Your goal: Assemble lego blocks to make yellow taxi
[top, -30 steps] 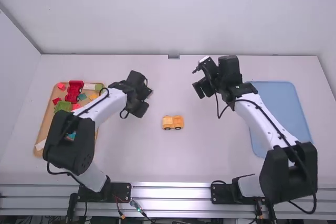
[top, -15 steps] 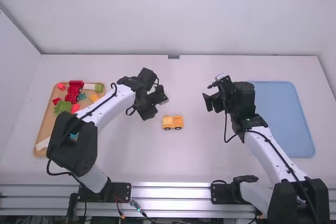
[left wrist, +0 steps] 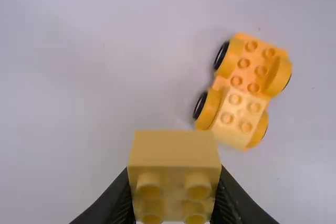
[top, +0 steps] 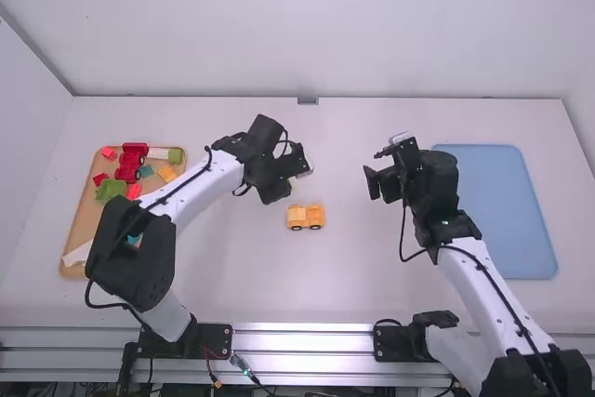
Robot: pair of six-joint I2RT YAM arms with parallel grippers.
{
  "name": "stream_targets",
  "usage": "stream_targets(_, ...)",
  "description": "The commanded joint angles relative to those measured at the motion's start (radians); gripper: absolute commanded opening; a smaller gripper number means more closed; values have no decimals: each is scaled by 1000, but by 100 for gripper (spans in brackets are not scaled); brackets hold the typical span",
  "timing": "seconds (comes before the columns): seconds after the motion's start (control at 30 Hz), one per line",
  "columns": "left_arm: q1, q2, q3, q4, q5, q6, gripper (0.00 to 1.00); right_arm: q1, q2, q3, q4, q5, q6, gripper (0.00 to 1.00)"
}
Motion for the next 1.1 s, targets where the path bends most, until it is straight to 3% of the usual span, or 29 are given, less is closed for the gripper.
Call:
stream_targets(0.0, -60, 46, 51, 0, 41, 5, 2, -4, -68, -22, -9, 25, 23, 99)
stream_targets(0.3, -208, 256, 235, -58, -26, 61, 2, 8, -282, -103, -51, 103, 67, 99)
stream_targets(0.47, -261, 376, 362, -114, -30, 50, 2, 43, -486, -184, -49, 211, 85, 99)
stream_targets(0.73, -349, 520, 495, -174, -83, 57, 2, 42, -742, -262, -102, 212, 70, 99)
stream_targets(1.07, -397, 581, 523, -171, -138, 56, 2, -14, -781, -274, -128, 174, 70, 99)
